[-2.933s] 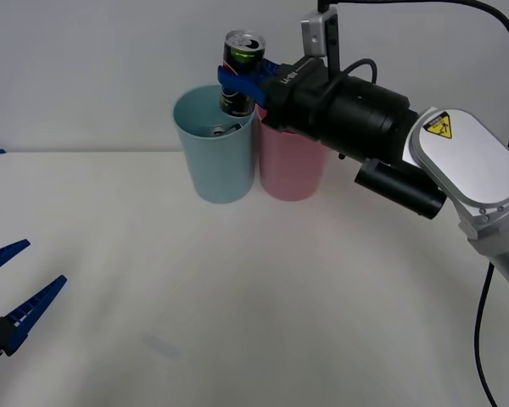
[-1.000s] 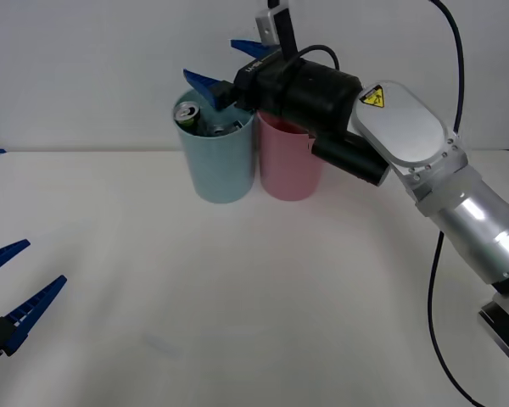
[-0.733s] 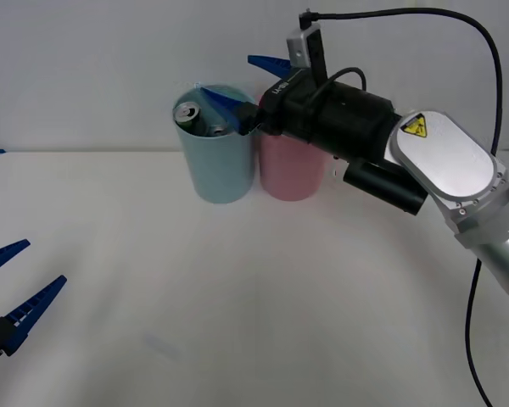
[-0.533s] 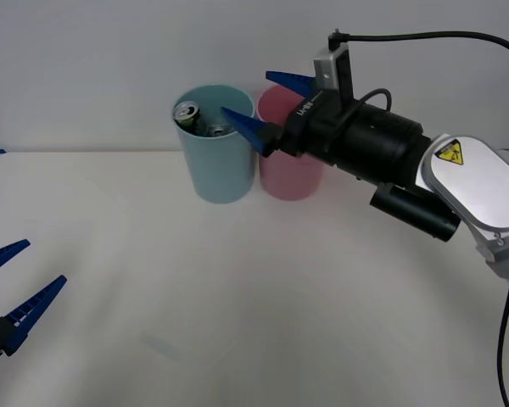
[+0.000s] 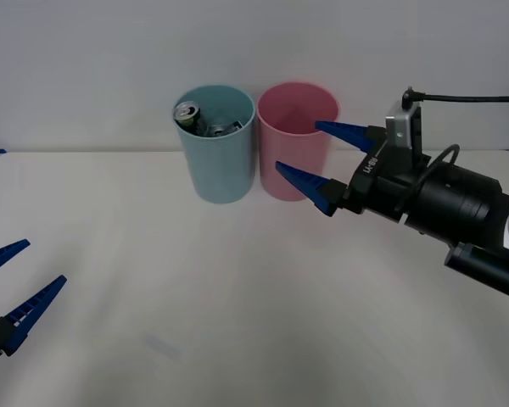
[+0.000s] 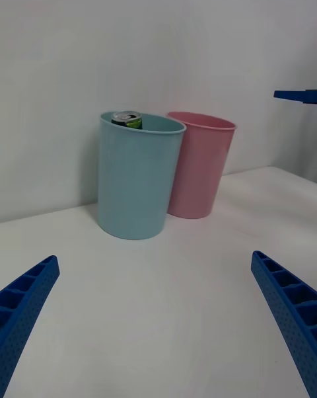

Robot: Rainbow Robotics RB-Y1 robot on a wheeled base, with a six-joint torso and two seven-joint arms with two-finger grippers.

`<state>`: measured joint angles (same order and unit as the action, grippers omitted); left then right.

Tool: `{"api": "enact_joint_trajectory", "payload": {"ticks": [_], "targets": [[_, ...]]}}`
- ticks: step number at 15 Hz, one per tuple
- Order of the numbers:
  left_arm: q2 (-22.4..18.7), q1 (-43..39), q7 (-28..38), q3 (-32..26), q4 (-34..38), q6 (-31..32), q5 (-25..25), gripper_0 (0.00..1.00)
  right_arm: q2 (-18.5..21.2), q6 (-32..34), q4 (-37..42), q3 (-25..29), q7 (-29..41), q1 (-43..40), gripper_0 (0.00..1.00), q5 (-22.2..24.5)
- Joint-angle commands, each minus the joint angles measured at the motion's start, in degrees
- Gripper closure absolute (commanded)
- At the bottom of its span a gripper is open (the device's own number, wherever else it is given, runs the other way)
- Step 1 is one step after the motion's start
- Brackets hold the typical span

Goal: Grasp the object on the table and drop it into the matching bin: aluminum can to the light blue bin, PET bottle to the pink bin.

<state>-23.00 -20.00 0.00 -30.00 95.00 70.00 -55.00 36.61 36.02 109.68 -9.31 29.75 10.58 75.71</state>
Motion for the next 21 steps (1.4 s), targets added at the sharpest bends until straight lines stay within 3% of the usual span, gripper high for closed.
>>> {"api": "enact_joint_trajectory", "payload": {"ticks": [1,9,16,21], "targets": [[0.0,0.0,0.0,0.0,0.0,0.0,0.0,0.0,-0.66,3.35,0.35,3.68,-5.67,-4.96,0.0,-0.39],[0.0,0.0,0.0,0.0,0.0,0.0,0.0,0.0,-5.58,14.69,0.35,15.99,-20.88,-19.72,0.0,-3.73],[0.0,0.0,0.0,0.0,0.0,0.0,0.0,0.0,-12.96,28.58,0.35,27.5,-20.7,-28.77,0.0,-4.0],[0.0,0.0,0.0,0.0,0.0,0.0,0.0,0.0,-13.14,29.98,0.35,31.01,-20.79,-34.49,0.0,-7.51]]}}
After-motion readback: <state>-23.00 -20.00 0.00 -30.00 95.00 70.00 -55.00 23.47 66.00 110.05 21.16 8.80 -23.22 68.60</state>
